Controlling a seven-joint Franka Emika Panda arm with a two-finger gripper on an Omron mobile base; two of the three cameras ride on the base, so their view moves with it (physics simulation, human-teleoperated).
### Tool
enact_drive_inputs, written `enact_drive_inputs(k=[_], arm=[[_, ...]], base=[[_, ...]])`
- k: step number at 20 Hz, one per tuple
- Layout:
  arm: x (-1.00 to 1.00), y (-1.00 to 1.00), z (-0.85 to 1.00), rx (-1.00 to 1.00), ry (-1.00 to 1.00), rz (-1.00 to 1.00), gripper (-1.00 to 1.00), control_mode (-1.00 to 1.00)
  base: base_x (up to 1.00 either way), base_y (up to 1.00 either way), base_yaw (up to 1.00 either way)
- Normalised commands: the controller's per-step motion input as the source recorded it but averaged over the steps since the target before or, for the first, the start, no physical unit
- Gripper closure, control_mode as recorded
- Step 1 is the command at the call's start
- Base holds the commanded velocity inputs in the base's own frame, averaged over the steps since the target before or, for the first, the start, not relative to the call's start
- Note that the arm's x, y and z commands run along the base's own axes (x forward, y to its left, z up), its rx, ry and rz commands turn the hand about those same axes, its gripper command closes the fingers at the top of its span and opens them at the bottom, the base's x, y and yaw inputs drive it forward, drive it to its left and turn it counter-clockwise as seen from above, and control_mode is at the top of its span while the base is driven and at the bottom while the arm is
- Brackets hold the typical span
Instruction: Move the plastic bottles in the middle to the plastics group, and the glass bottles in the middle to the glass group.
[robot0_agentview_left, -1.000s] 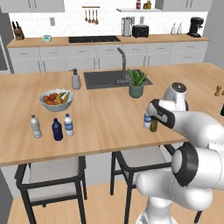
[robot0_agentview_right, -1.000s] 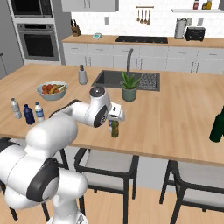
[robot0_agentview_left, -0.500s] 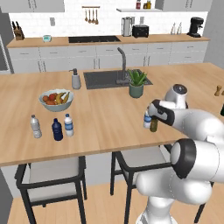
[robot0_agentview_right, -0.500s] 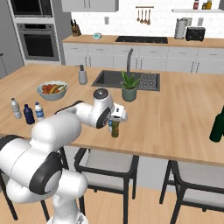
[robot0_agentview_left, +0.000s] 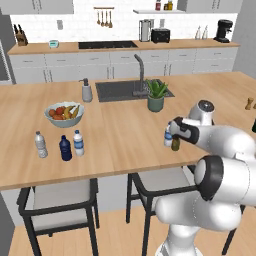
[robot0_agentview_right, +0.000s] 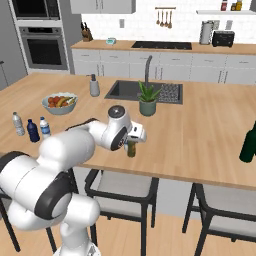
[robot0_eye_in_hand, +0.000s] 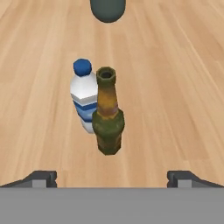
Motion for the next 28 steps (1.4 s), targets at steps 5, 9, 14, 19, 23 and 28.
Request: enact_drive_inputs(k=[5,9,14,19,23,28], arm=[[0.21,0.01,-0.06,0.00,-0.01,0.00,-1.00,-1.00],[0.25,0.00,0.00,0.00,0.00,0.00,-1.00,-1.00],[0.17,0.00,0.00,0.00,0.00,0.00,-1.00,-1.00],[0.03,0.04,-0.01,0.00,0.00,0.00,-1.00,-1.00],[0.00,0.07,-0.07,0.00,0.00,0.00,-1.00,-1.00],[0.00,0.04,-0.22,0.00,0.00,0.00,-1.00,-1.00]], base=[[0.00,0.00,0.00],[0.00,0.00,0.00],[0.00,0.00,0.00],[0.00,0.00,0.00],[0.00,0.00,0.00],[0.00,0.00,0.00]])
